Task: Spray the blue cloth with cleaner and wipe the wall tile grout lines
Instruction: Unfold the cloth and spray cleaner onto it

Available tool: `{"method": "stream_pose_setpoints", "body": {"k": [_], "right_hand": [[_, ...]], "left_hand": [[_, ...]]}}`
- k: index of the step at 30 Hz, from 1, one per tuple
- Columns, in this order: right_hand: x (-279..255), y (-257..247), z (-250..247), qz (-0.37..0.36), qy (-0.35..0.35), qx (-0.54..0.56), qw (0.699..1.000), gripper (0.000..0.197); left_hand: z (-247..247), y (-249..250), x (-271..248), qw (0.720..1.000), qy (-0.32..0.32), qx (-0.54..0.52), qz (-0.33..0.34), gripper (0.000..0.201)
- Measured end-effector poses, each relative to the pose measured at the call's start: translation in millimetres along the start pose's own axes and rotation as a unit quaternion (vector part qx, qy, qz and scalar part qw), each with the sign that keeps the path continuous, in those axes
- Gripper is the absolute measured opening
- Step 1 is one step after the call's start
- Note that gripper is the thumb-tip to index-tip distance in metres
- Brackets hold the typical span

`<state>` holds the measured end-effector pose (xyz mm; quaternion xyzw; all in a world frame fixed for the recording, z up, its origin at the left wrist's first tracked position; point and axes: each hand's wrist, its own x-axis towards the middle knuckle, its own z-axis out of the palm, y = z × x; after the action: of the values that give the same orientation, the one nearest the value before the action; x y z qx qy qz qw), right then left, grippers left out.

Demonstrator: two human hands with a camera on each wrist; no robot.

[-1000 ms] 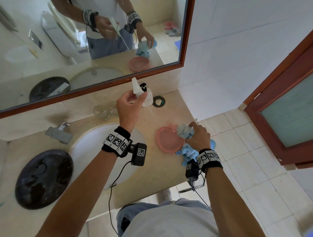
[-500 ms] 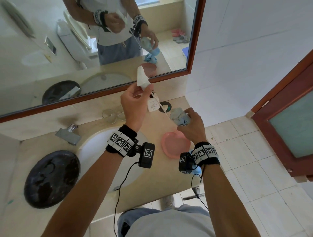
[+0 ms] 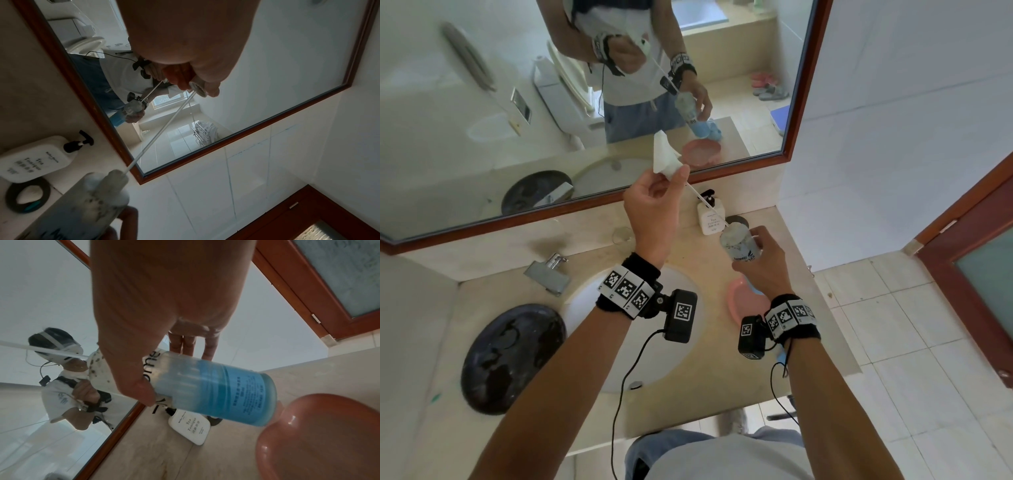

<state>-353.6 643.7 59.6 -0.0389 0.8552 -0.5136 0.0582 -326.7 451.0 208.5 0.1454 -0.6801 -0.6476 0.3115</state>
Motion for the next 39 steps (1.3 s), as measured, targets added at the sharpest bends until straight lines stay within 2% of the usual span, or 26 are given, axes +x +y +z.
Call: {"method": "stream_pose_setpoints", "body": {"k": [6,11,14,19,28,30,32,34,36,38,39], "right_hand": [[1.3,-20.2,9.0,-0.043,0.003,0.036,0.998,0.058],[5.6,-39.0,18.0,-0.077,0.009,0.059,0.995,0.056],[6.2,-46.5,21.5,-0.091,0.0,0.068,0.993,0.055],[9.1,-49.8,25.9,-0.097,-0.012,0.068,0.993,0.056],[13.2,-56.0,24.2,-0.106,-0.009,0.11,0.988,0.057],[14.4,-55.5,21.8,-0.106,-0.015,0.11,0.988,0.058],[14.7,-55.6,20.8,-0.109,-0.023,0.105,0.988,0.058],[14.9,-55.8,20.8,-0.108,-0.026,0.107,0.988,0.059],[14.3,-56.1,20.7,-0.106,-0.026,0.11,0.988,0.059],[13.8,-56.0,20.1,-0.11,-0.029,0.106,0.988,0.057],[13.6,-55.9,19.6,-0.113,-0.032,0.101,0.988,0.057]], "left_hand": [[-2.7,-13.2,-3.0,0.999,-0.018,0.037,-0.019,0.02],[-3.1,-27.6,-4.3,0.982,-0.123,0.132,-0.05,0.034],[-5.6,-32.3,-2.8,0.973,-0.17,0.147,-0.054,0.037],[-9.2,-32.4,0.6,0.969,-0.19,0.143,-0.063,0.064],[-18.6,-36.3,5.8,0.971,-0.173,0.157,-0.05,0.062],[-21.9,-35.2,6.0,0.966,-0.208,0.134,-0.071,0.071],[-23.7,-30.9,5.7,0.951,-0.267,0.131,-0.086,0.083],[-24.4,-27.8,8.9,0.933,-0.32,0.142,-0.083,0.086],[-25.4,-23.2,14.5,0.937,-0.307,0.127,-0.106,0.083],[-25.7,-14.8,19.0,0.963,-0.22,0.086,-0.127,0.072],[-25.2,-8.9,20.0,0.975,-0.171,0.08,-0.119,0.056]]}}
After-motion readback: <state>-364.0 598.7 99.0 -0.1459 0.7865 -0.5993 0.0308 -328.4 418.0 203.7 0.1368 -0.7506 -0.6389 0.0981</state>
